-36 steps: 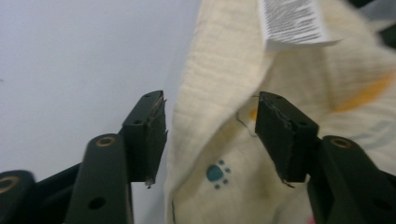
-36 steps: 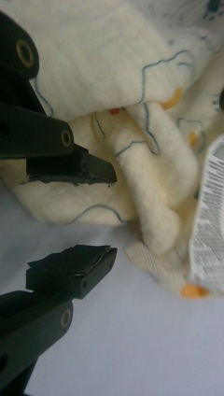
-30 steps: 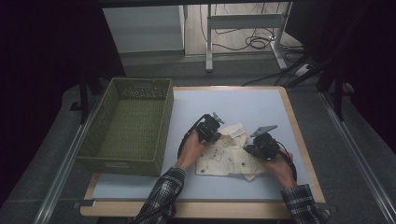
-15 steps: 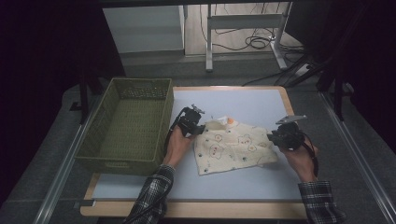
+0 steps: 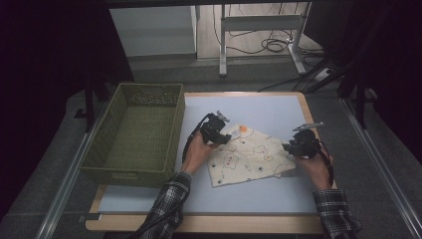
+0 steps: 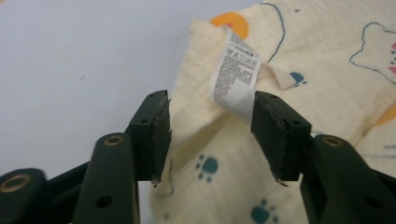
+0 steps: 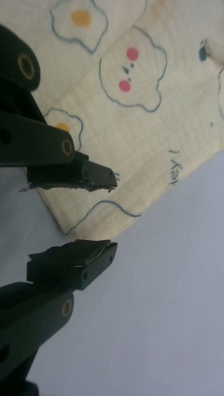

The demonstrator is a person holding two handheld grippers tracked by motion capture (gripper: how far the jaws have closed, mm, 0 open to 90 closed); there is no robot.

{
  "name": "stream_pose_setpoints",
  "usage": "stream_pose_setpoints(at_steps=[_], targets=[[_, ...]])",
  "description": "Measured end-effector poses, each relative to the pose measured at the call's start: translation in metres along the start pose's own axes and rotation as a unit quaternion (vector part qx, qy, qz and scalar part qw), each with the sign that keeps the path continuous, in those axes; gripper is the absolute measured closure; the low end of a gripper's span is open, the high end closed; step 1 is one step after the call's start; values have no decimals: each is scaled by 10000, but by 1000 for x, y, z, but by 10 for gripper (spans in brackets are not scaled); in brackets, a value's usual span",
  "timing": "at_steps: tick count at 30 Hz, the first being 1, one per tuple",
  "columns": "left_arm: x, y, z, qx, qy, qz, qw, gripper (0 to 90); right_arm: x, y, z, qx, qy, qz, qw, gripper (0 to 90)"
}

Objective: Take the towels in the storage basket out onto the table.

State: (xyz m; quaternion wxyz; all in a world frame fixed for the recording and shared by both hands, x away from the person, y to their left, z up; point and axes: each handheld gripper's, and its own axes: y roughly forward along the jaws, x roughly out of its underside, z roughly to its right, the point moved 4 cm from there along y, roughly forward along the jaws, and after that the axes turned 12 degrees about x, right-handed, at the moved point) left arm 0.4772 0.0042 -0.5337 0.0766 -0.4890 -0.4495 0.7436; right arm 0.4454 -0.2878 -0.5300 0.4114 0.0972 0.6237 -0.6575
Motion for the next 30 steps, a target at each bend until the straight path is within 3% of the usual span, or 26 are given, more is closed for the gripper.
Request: stream_pose_setpoints(at_steps=[4, 6, 8, 9, 12, 15, 17, 19, 20, 21, 22, 23, 25, 27, 30], targets=[[-1, 16, -3, -28, -11, -151, 9999, 450, 7, 9, 1, -30, 135, -42, 9999, 589], [0, 22, -8, -31, -92, -257, 9996, 473, 9, 8, 1, -40, 235, 0, 9997, 689], [1, 23, -13, 165, -385, -60, 9991, 562, 10, 8, 1, -188, 300, 38, 9994, 797], [2, 22, -15, 110, -463, -22, 9989, 625, 10, 7, 0, -276, 310, 26, 9991, 854], [2, 18, -18, 109, -486, -38, 9988, 842, 9, 7, -2, -297, 263, -22, 9992, 873], [-3, 5, -21, -43, -389, 144, 9991, 879, 1, 3, -1, -253, 175, 41, 9995, 875], [-10, -10, -25, -266, -369, 420, 9981, 879, -11, -3, 3, -186, 156, 192, 9995, 876], [-16, -23, -34, -489, -461, 584, 9960, 865, -29, -10, 8, -104, 146, 372, 9991, 875], [-19, -26, -40, -611, -623, 575, 9945, 800, -40, -13, 10, -51, 159, 510, 9986, 868], [-20, -28, -46, -745, -766, 496, 9930, 666, -51, -14, 13, 16, 146, 673, 9976, 818], [-20, -31, -49, -824, -825, 477, 9920, 607, -60, -13, 16, 100, 172, 739, 9971, 706], [-20, -31, -49, -824, -825, 477, 9920, 590, -68, -10, 20, 181, 204, 616, 9977, 674], [-16, -32, -45, -612, -869, 534, 9929, 529, -72, -8, 20, 200, 158, 534, 9982, 673], [-11, -29, -39, -618, -749, 421, 9944, 479, -68, -7, 18, 61, 128, 495, 9987, 668], [-5, -21, -30, -445, -811, 371, 9950, 398, -54, -6, 13, -30, 72, 373, 9993, 658]])
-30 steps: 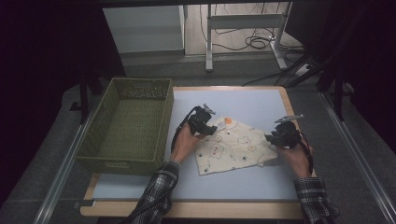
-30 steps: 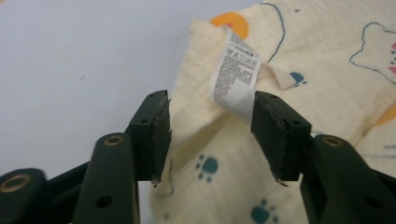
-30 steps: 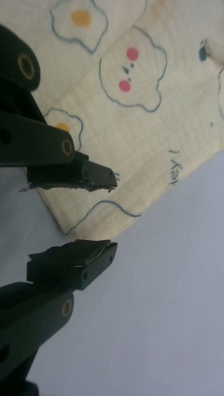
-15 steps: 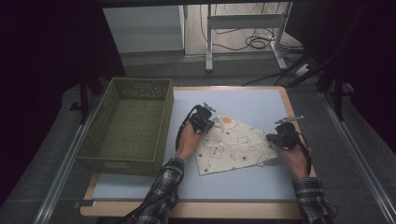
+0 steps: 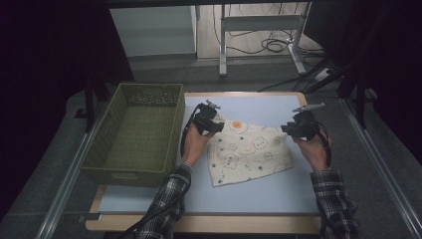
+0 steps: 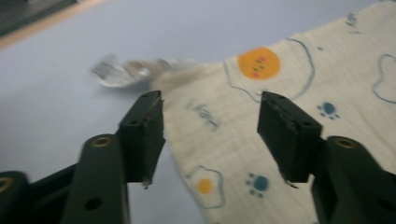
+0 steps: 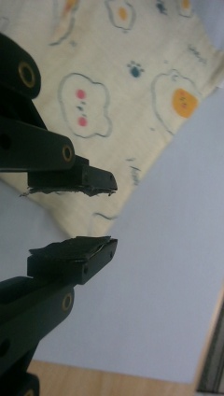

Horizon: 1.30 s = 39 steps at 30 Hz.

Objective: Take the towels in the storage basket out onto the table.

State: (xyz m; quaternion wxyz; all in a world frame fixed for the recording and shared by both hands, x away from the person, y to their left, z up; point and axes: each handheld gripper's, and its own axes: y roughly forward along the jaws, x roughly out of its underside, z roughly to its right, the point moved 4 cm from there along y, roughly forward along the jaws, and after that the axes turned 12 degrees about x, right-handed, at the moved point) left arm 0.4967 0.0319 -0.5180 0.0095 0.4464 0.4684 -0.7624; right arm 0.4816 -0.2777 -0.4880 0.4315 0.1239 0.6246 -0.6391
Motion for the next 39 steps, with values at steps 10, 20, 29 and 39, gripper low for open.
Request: stream_pose_setpoints(at_steps=[10, 20, 29, 39], targets=[[29, -2, 39, 468, 235, -38, 9986, 296, 48, -25, -5, -388, 9, -69, 9992, 663], [67, -36, 77, 846, 605, -43, 9946, 378, 86, -50, -18, -623, -66, -112, 9980, 663], [118, -55, 100, 1308, 731, -201, 9885, 441, 106, -40, -28, -598, -154, -216, 9979, 657], [138, -49, 108, 1135, 1106, -318, 9869, 560, 114, -46, -38, -656, -142, -193, 9976, 850]])
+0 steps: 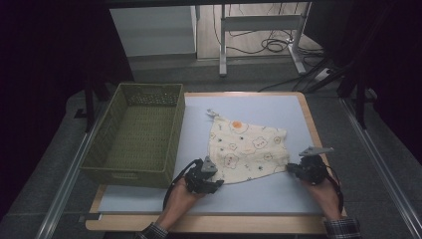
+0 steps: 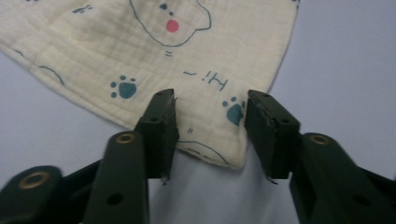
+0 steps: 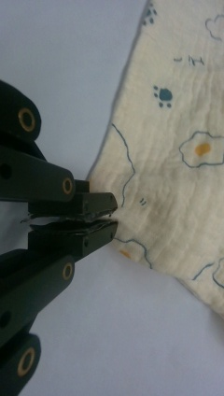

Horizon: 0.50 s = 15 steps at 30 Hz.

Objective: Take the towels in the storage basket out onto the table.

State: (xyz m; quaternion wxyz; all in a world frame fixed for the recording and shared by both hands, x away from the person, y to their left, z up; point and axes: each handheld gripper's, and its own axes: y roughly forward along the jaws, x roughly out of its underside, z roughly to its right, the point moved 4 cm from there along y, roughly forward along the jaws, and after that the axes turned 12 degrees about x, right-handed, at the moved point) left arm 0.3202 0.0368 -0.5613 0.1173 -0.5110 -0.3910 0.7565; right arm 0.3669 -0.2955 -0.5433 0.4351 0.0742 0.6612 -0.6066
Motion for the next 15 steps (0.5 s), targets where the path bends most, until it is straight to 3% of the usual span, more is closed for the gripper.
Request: stream_pose_setpoints(at_steps=[2, 4, 7, 15], targets=[[0, 1, 3, 190, -19, 38, 9998, 715, 3, -4, -2, -58, -21, -3, 10000, 850], [0, 0, 3, 242, -28, 14, 9997, 867, 6, -10, -4, -86, -3, -2, 10000, 851], [0, -4, 4, 408, -59, -57, 9991, 887, 10, -20, -6, -110, -31, 54, 9999, 850], [12, -31, 14, 682, -51, 61, 9976, 879, 24, -48, -22, -417, -62, 138, 9990, 850]])
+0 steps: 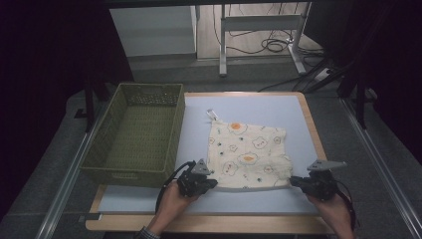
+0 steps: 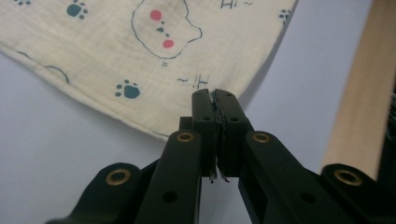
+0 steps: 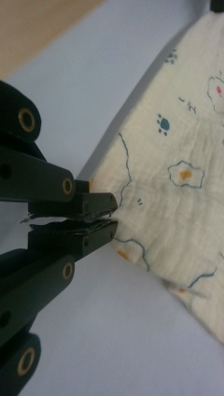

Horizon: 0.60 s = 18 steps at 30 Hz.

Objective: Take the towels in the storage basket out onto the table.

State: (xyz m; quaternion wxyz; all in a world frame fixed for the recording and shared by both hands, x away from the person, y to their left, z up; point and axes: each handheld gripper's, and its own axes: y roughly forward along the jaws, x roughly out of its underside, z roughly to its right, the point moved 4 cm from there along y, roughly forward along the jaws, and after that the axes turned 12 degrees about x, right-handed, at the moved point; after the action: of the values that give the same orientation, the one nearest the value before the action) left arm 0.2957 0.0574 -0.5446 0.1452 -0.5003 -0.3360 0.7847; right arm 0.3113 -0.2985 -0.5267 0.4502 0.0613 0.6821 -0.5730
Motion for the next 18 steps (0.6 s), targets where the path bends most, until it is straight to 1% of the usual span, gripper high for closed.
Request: stream_pose_setpoints(at_steps=[2, 8, 9, 11, 12, 14, 17, 18], targets=[[5, -3, 4, 39, 25, 4, 10000, 877, 6, -5, -8, -41, -72, -31, 10000, 851], [16, -4, 13, 167, 30, -53, 9998, 868, 27, -15, -26, -151, -137, -156, 9997, 850], [17, -5, 14, 169, 34, -49, 9998, 842, 30, -16, -28, -184, -142, -186, 9996, 848], [16, -8, 14, 58, 39, 63, 10000, 731, 34, -19, -32, -188, -193, -202, 9994, 835], [14, -10, 13, -10, 23, 111, 9999, 696, 34, -22, -32, -175, -195, -175, 9995, 821], [9, -14, 8, -166, -26, 217, 9996, 583, 30, -27, -29, -108, -169, -51, 9998, 775], [3, -13, -2, -318, -110, 282, 9990, 492, 22, -27, -21, 11, -122, 64, 9999, 722], [2, -12, -6, -340, -135, 281, 9989, 483, 20, -25, -19, 35, -113, 72, 9999, 707]])
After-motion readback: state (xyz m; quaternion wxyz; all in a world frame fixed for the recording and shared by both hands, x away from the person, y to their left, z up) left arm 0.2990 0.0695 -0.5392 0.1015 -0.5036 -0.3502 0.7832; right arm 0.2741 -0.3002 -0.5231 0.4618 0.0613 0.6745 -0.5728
